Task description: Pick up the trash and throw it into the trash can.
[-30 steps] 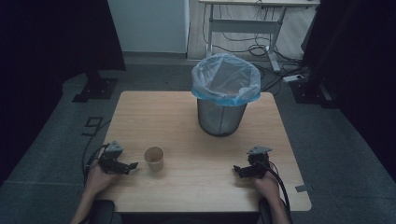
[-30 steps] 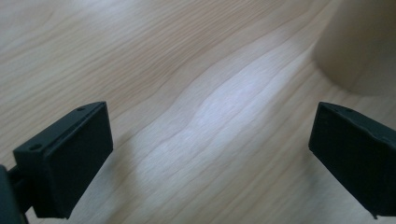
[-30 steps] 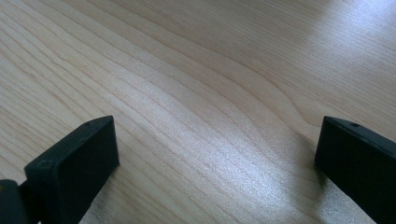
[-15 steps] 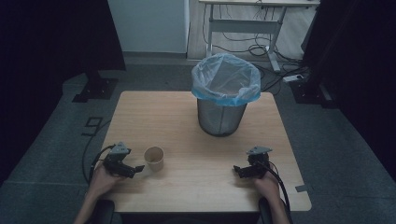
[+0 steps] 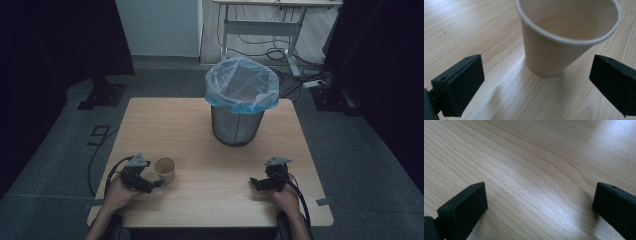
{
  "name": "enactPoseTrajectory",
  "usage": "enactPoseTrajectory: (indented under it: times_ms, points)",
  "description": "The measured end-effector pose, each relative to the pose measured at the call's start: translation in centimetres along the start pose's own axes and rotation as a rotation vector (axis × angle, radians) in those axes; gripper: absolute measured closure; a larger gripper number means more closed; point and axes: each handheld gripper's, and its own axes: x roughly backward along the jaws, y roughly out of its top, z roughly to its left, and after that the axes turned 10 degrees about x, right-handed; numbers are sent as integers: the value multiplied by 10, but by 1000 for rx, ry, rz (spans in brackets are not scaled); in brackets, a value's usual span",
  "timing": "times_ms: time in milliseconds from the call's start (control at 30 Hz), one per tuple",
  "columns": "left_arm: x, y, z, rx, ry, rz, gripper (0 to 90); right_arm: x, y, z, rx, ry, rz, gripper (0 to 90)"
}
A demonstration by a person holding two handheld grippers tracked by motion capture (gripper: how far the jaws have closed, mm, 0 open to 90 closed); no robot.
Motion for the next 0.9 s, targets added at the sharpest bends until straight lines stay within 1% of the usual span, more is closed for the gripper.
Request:
enactPoseTrajectory:
  times_ms: [133, 400, 500, 600, 733, 900]
  points:
    - [-5, 6, -5, -12, -1, -1, 4, 0, 0, 0, 0, 0, 0, 0]
    - [-13, 17, -12, -35, -5, -9, 45, 0, 0, 0, 2, 0, 0, 0]
    - [-14, 20, -14, -36, -9, -19, 75, 0, 0, 0, 2, 1, 0, 0]
    - [-14, 22, -14, -38, -13, -26, 140, 0, 0, 0, 2, 1, 0, 0]
    - [-13, 26, -14, -34, -27, -34, 204, 0, 0, 0, 2, 1, 0, 0]
    - [-10, 31, -14, -34, -31, -39, 229, 0, 0, 0, 2, 1, 0, 0]
